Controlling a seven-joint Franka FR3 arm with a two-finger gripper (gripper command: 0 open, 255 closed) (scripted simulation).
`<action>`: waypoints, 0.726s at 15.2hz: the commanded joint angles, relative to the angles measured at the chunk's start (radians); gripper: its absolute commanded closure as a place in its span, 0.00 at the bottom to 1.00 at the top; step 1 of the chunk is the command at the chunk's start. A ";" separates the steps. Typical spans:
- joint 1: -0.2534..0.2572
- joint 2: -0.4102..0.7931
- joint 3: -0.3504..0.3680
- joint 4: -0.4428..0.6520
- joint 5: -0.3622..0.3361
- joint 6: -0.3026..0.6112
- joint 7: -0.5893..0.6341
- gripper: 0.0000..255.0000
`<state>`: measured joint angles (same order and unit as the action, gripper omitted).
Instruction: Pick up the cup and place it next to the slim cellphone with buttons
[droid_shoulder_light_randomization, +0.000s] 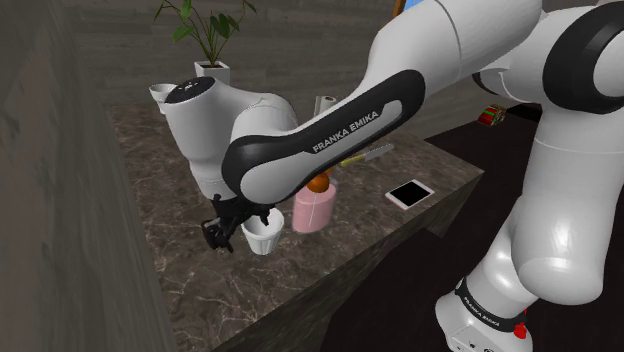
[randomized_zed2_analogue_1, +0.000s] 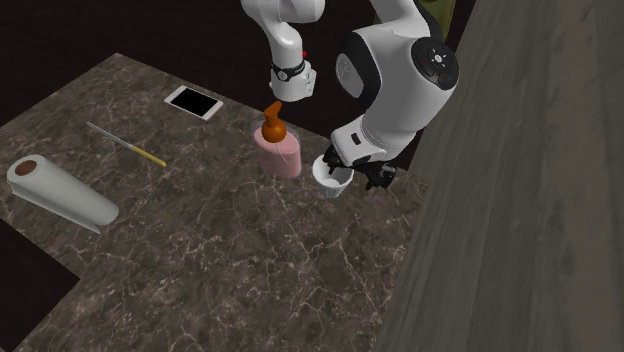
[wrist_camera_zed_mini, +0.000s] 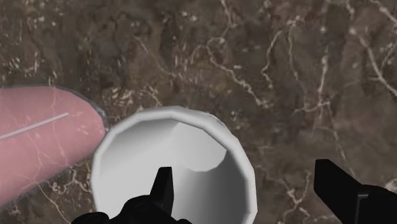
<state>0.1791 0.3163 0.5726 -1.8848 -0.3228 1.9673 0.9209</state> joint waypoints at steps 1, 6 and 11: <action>-0.002 0.004 -0.003 -0.015 -0.005 0.019 0.002 0.00; -0.002 0.004 -0.003 -0.015 -0.005 0.019 0.002 0.00; -0.002 0.004 -0.003 -0.015 -0.005 0.019 0.002 1.00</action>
<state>0.1769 0.3204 0.5696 -1.8999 -0.3279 1.9861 0.9230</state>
